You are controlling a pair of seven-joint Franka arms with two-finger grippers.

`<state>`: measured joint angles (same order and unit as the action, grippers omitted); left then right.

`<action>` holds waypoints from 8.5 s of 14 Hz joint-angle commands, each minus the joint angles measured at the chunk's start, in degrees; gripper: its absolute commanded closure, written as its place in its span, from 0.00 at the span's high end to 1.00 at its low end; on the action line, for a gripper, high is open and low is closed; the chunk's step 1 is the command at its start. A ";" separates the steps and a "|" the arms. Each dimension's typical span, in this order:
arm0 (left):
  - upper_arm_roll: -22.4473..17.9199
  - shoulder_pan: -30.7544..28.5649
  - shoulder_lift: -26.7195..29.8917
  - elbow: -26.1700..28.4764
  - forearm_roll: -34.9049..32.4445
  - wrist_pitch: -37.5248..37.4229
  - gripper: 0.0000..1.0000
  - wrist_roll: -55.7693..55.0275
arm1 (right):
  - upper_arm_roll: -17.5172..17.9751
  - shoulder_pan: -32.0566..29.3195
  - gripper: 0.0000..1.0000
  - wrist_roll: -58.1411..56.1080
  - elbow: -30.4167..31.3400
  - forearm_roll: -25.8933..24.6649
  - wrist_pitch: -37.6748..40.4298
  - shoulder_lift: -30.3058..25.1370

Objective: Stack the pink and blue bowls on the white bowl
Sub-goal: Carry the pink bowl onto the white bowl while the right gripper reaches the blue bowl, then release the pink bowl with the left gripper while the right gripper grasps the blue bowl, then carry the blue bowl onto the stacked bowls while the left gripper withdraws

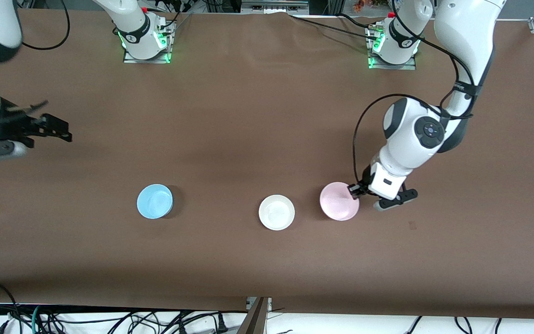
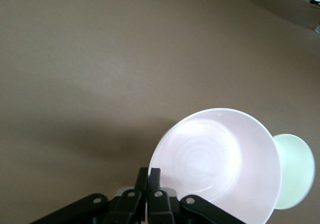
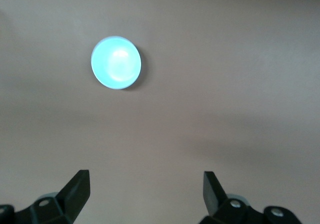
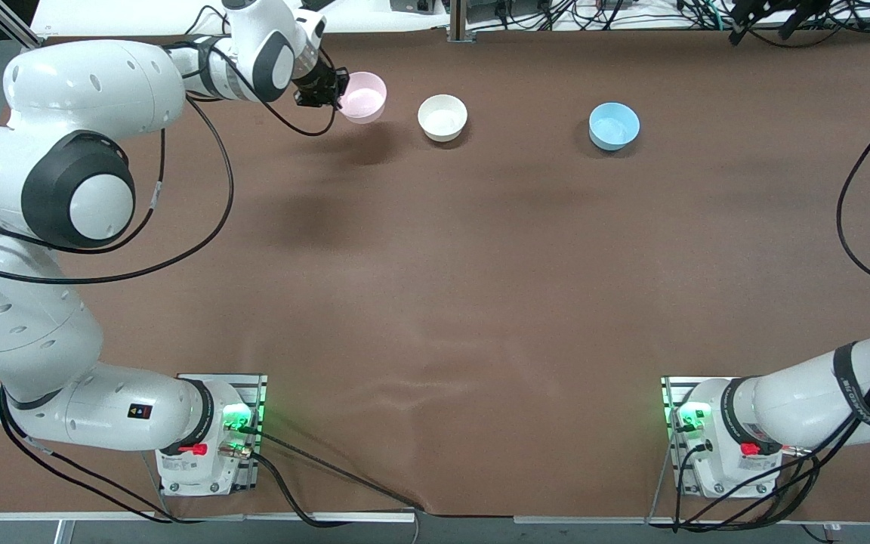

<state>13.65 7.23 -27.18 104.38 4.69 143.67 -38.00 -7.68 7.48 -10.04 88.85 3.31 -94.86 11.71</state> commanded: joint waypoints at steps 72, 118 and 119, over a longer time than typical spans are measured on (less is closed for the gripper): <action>-8.82 23.00 -21.07 -31.61 -13.91 -7.97 0.11 -40.13 | 0.39 5.79 0.00 18.39 -14.67 11.45 -7.53 22.30; -8.82 4.81 -10.79 -44.79 -6.27 -47.60 0.00 4.24 | 5.40 29.00 0.00 77.98 -27.94 13.56 -31.97 42.95; -8.82 4.29 -10.53 -44.79 -6.27 -47.96 0.00 5.64 | 5.31 28.99 0.00 77.81 -27.94 13.39 -31.79 43.04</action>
<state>4.50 12.63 -38.72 59.40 -2.63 97.29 -36.05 -2.18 36.58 67.32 62.83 15.96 -128.39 53.70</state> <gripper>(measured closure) 0.991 0.982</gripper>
